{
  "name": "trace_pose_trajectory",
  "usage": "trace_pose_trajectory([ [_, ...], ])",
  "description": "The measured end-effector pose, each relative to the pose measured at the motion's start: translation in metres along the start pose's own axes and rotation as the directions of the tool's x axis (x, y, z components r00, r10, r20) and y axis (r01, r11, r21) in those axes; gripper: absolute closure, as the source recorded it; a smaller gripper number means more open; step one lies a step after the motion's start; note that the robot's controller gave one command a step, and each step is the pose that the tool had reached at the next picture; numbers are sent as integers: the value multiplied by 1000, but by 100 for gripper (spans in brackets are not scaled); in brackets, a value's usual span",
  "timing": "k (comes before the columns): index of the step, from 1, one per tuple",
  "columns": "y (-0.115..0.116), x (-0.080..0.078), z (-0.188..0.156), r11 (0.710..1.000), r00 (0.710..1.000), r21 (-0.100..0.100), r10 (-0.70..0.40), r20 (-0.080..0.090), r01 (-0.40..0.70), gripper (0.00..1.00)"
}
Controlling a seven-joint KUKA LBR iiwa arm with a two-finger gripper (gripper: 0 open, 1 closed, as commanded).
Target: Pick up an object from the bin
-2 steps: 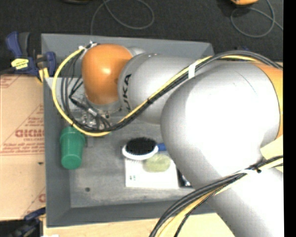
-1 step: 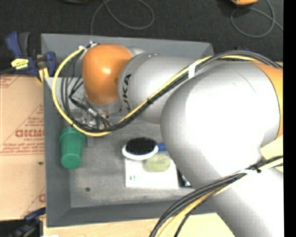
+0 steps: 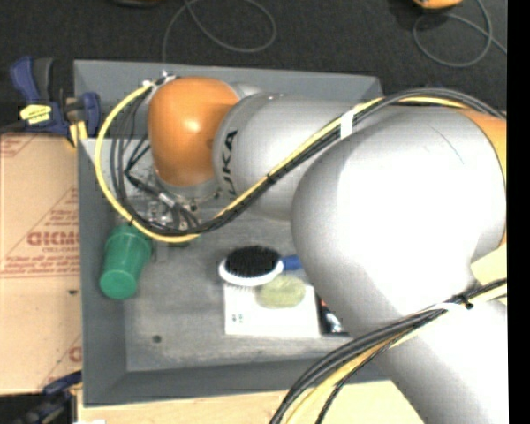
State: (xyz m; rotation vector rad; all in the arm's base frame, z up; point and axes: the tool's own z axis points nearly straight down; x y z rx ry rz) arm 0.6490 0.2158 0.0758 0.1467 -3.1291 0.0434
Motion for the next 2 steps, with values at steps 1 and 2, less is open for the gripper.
trace_pose_trajectory([
  [1,0,0,-21,1000,1000,-15,3,4,-3,100],
  [2,2,-2,-35,1000,1000,-24,2,16,-2,100],
])
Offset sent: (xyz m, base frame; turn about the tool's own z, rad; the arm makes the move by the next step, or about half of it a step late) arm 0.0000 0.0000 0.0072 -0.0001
